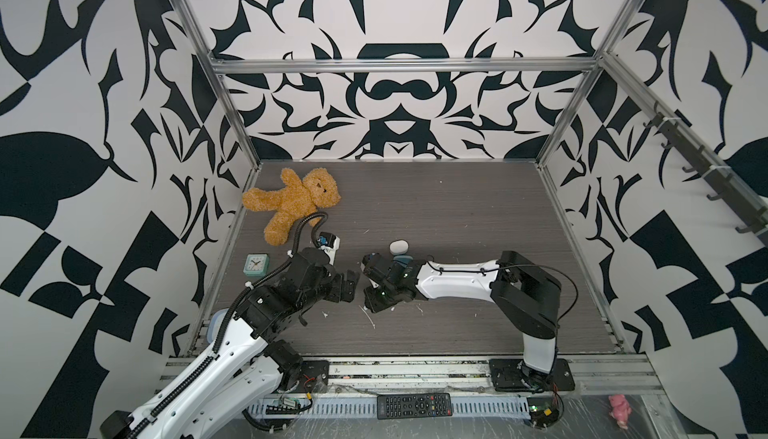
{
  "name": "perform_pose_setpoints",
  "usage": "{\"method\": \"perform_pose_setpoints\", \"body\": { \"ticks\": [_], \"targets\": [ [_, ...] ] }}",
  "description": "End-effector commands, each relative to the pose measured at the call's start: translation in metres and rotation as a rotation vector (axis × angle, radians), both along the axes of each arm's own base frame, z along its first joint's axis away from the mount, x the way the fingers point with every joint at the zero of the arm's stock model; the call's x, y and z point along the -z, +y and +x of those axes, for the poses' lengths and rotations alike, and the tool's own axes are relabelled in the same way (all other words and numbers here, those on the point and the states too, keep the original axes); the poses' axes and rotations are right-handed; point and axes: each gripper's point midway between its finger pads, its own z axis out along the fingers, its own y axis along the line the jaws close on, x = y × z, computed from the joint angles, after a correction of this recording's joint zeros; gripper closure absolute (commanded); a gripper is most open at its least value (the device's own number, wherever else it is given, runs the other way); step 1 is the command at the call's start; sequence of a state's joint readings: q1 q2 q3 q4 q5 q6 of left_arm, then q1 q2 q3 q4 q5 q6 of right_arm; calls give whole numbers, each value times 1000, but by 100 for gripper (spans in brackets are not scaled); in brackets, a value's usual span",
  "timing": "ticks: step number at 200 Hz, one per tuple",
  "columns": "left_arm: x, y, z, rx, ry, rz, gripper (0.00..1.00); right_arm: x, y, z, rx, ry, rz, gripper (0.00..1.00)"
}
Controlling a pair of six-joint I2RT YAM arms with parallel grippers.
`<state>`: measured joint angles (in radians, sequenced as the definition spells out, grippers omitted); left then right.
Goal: Insert the wireless bluetooth earbuds into the charging case
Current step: 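Align the right gripper fingers around the light-blue earbud and close on it, then lift the held earbud with the right gripper and carry it over the case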
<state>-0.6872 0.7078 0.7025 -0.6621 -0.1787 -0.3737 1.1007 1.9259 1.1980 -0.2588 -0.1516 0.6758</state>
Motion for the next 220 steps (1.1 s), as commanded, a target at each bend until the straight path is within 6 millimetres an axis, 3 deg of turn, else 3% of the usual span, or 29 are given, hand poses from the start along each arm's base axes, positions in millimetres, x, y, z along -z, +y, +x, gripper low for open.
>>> {"method": "perform_pose_setpoints", "body": {
  "ticks": [1,120,220],
  "targets": [
    [0,1,0,0,-4,-5,1,2,-3,-2,-14,-6,-41,70],
    [1,-1,0,6,-3,-4,1,9,0,-2,-7,14,-78,79],
    [3,-2,-1,14,5,-6,1,9,7,-1,2,35,-84,77]
  ]
}}
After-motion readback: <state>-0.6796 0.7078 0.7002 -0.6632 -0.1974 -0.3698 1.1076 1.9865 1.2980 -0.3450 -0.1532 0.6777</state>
